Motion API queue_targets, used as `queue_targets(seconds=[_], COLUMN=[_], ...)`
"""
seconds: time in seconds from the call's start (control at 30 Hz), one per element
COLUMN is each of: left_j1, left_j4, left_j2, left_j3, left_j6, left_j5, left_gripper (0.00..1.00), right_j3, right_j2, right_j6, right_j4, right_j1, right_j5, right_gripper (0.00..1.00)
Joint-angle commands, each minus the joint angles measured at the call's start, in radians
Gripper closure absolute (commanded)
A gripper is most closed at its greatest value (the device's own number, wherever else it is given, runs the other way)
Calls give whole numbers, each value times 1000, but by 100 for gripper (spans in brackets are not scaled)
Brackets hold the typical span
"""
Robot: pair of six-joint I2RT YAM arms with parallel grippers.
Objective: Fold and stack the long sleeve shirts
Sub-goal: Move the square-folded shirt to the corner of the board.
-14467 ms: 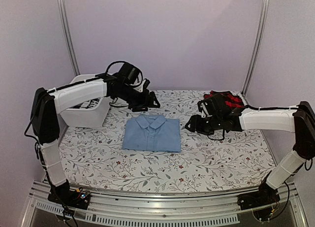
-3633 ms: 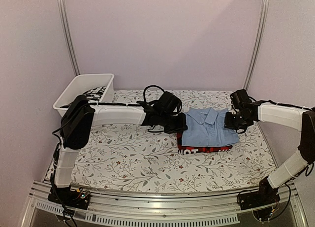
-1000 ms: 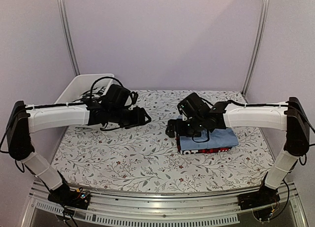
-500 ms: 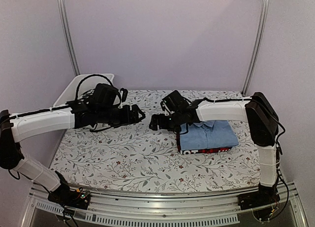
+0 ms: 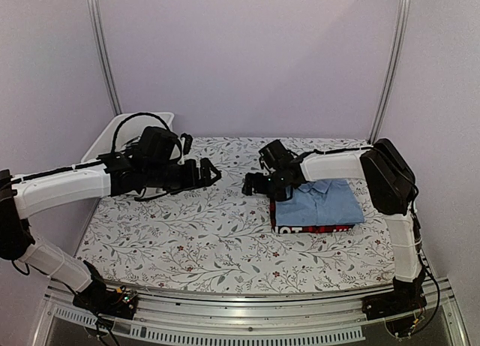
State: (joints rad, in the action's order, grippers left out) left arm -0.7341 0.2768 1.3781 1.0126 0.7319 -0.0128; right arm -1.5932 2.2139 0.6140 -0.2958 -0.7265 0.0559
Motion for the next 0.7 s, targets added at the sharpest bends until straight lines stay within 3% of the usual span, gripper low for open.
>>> queue_targets(seconds=[0.0, 0.67], left_j1=[12, 13], left_j4=[10, -10], left_j2=[-16, 7], left_j3=[-9, -22], left_j6=[-6, 6], left_j5=[10, -6], left_gripper=[0, 0], right_j3=[37, 580], right_j2=[14, -379], right_j6=[24, 180], right_j4=[-14, 169], right_j1=[16, 140], right_j5=[-41, -161], right_gripper=[1, 1])
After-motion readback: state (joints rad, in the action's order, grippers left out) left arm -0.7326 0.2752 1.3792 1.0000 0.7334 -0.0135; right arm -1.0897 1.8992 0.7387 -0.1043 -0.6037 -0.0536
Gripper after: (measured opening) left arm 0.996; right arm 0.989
